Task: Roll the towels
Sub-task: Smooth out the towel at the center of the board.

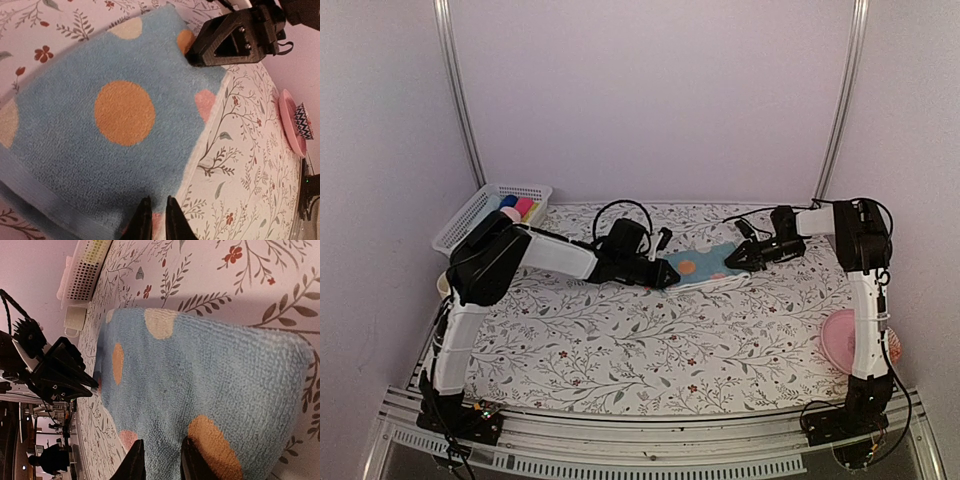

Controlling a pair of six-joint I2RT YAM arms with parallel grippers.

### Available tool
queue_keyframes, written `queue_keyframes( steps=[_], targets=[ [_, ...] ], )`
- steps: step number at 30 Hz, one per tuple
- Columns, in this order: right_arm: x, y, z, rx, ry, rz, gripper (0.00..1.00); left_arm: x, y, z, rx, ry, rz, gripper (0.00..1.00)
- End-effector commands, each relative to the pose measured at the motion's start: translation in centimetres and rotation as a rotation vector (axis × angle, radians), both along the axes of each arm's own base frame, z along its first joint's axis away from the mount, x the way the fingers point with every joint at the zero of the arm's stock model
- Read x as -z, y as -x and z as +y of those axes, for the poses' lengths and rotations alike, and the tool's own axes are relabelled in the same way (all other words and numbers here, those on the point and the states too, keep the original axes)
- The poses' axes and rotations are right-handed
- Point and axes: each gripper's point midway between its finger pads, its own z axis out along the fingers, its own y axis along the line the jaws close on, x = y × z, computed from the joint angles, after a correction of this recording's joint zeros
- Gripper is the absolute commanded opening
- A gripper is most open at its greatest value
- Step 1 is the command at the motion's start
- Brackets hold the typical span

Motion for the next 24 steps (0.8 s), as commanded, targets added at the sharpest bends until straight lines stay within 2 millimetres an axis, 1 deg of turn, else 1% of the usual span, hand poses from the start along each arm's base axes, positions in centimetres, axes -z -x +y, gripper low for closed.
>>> queue_keyframes(
  steps=[1,4,7,11,12,13,16,21,24],
  targets=[
    [1.5,1.3,-1.1,0.005,0.044,0.046,0.24,3.7,1.3,1.0,-0.006,-0.037,0.058,0.10],
    [1.9,1.7,-2.1,0.020,0.063,0.063,0.24,5.0,2.0,1.7,-0.012,-0.045,0.083,0.09],
    [1.7,2.3,-2.5,0.018,0.051,0.084,0.24,6.0,2.5,2.3,-0.018,-0.054,0.101,0.09],
    [0.1,3.2,-2.4,-0.017,0.023,0.078,0.24,6.4,2.9,2.8,-0.022,-0.062,0.106,0.09],
    [0.1,3.5,-2.4,-0.025,0.024,0.081,0.24,6.5,2.9,2.9,-0.024,-0.063,0.106,0.10],
    [-1.4,3.5,-2.4,-0.032,0.021,0.043,0.24,6.4,2.9,2.9,-0.024,-0.063,0.102,0.10],
    [-2.2,4.2,-2.4,-0.046,0.017,0.035,0.24,6.3,2.8,2.9,-0.023,-0.063,0.101,0.10],
    [-0.6,5.0,-3.1,-0.045,0.093,0.055,0.24,6.1,2.6,2.9,-0.025,-0.063,0.098,0.11],
    [0.4,5.0,-3.5,-0.038,0.138,0.061,0.23,6.1,2.6,2.9,-0.026,-0.068,0.097,0.12]
  ],
)
